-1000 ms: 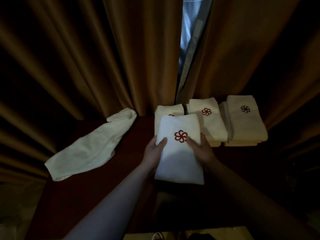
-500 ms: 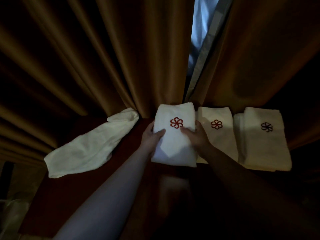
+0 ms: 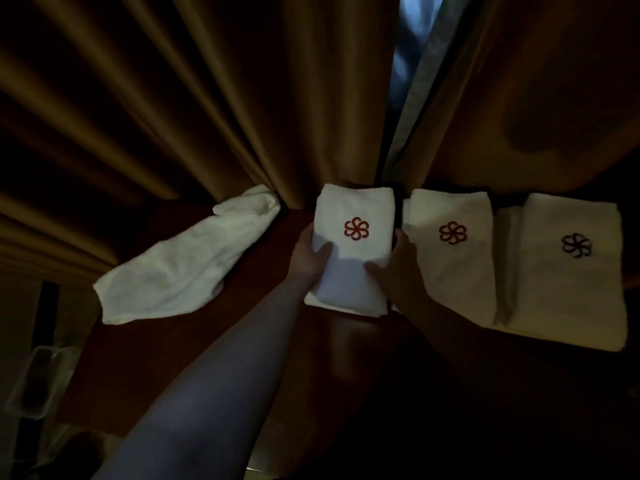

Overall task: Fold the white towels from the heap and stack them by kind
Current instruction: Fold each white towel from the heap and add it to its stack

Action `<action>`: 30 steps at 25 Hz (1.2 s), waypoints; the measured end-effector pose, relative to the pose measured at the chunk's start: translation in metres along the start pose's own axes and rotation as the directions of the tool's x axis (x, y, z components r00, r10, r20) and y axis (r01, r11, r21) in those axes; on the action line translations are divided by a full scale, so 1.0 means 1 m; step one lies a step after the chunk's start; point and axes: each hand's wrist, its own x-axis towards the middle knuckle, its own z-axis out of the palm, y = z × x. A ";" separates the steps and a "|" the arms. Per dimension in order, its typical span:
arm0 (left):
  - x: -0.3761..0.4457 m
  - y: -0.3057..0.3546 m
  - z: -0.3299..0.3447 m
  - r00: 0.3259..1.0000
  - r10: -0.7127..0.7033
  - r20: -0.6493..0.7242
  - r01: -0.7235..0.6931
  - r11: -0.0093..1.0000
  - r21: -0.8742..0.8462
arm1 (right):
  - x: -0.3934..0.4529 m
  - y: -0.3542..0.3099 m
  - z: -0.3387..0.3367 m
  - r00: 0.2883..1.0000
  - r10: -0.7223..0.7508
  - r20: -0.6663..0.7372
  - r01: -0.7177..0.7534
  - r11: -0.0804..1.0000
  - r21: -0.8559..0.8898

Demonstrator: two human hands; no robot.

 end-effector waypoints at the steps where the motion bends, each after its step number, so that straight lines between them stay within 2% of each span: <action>1: -0.004 -0.003 0.000 0.987 0.156 -0.031 -0.148 0.972 0.184 | -0.002 -0.003 0.001 0.990 -0.119 -0.077 0.110 0.987 -0.116; 2: -0.007 -0.007 0.001 0.944 0.327 -0.034 -0.294 0.887 0.356 | -0.004 -0.005 0.002 0.958 -0.262 -0.115 0.233 0.947 -0.222; 3: -0.009 -0.013 0.002 0.897 0.441 0.016 -0.394 0.784 0.481 | -0.003 -0.005 0.006 0.915 -0.388 -0.110 0.341 0.890 -0.302; 4: -0.011 -0.016 0.002 0.870 0.483 0.096 -0.450 0.701 0.553 | -0.003 -0.004 0.010 0.884 -0.464 -0.063 0.415 0.838 -0.354; 5: -0.013 -0.021 0.001 0.871 0.451 0.197 -0.474 0.663 0.579 | -0.001 -0.002 0.013 0.880 -0.474 0.032 0.450 0.810 -0.376; 7: -0.015 -0.028 -0.002 0.895 0.290 0.338 -0.442 0.667 0.599 | -0.001 0.003 0.015 0.902 -0.341 0.263 0.427 0.791 -0.439; 8: -0.015 -0.029 -0.003 0.895 0.247 0.371 -0.435 0.661 0.611 | 0.000 0.004 0.014 0.902 -0.277 0.331 0.416 0.762 -0.496; 11: -0.015 -0.026 -0.013 0.887 0.281 0.366 -0.453 0.682 0.574 | -0.005 -0.005 0.013 0.896 -0.304 0.322 0.441 0.685 -0.580; 14: -0.022 -0.028 -0.036 0.887 0.300 0.351 -0.447 0.747 0.492 | -0.016 -0.030 0.025 0.871 -0.421 0.254 0.489 0.690 -0.534; 16: -0.026 -0.042 -0.064 0.894 0.305 0.327 -0.430 0.789 0.439 | -0.024 -0.054 0.046 0.837 -0.452 0.309 0.547 0.706 -0.450; 18: -0.028 -0.061 -0.098 0.904 0.319 0.286 -0.417 0.810 0.413 | -0.035 -0.076 0.074 0.800 -0.416 0.434 0.579 0.726 -0.372; 20: -0.026 -0.086 -0.137 0.924 0.285 0.254 -0.373 0.820 0.434 | -0.039 -0.095 0.112 0.776 -0.392 0.493 0.580 0.750 -0.316; 26: -0.006 -0.185 -0.254 0.981 0.116 0.157 -0.181 0.845 0.504 | -0.050 -0.144 0.223 0.783 -0.272 0.560 0.492 0.822 -0.288; 28: 0.000 -0.210 -0.285 0.985 0.074 0.154 -0.146 0.834 0.533 | -0.050 -0.155 0.254 0.782 -0.237 0.576 0.467 0.836 -0.289; 30: 0.007 -0.230 -0.309 0.984 0.097 0.147 -0.161 0.838 0.521 | -0.047 -0.159 0.282 0.784 -0.241 0.573 0.492 0.804 -0.335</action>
